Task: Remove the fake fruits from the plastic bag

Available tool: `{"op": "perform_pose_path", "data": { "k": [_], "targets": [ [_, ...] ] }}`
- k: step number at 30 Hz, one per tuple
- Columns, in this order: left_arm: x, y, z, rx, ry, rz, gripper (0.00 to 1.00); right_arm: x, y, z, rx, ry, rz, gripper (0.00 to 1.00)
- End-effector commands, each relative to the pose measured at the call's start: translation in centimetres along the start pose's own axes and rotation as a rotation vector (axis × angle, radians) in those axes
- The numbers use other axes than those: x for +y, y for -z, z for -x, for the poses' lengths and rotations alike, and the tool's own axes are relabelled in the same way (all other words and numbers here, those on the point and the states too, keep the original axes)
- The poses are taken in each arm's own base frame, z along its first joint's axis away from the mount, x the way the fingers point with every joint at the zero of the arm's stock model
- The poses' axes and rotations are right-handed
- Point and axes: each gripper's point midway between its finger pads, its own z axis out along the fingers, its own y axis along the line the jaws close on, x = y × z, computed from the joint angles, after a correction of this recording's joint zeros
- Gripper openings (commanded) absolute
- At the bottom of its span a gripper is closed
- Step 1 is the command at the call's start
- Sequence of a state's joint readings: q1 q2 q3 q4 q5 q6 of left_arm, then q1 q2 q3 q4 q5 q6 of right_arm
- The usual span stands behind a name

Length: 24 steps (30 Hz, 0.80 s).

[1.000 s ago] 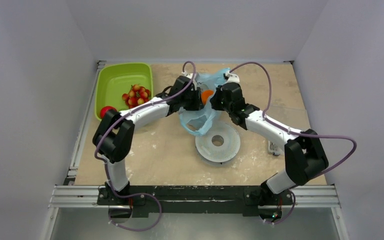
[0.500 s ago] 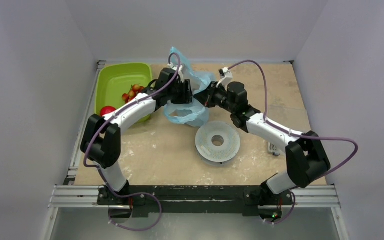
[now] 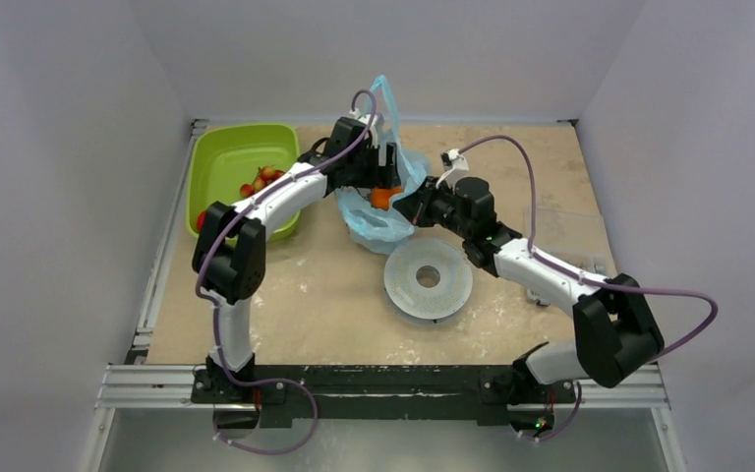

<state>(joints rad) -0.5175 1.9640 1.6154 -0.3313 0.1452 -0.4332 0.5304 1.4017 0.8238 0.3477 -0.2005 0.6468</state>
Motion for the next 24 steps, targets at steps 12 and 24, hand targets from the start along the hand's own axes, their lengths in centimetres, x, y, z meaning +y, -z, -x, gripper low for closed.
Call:
{"op": "perform_pose_path", "data": {
  "k": [12, 24],
  "targets": [
    [0.0, -5.1, -1.5, 0.087, -0.1, -0.002, 0.89, 1.1, 1.2, 2.4, -0.06, 0.033, 0.015, 0.0],
    [1.6, -6.7, -5.2, 0.204, -0.113, 0.075, 0.79, -0.4, 1.7, 1.7, -0.045, 0.035, -0.015, 0.0]
  ]
}}
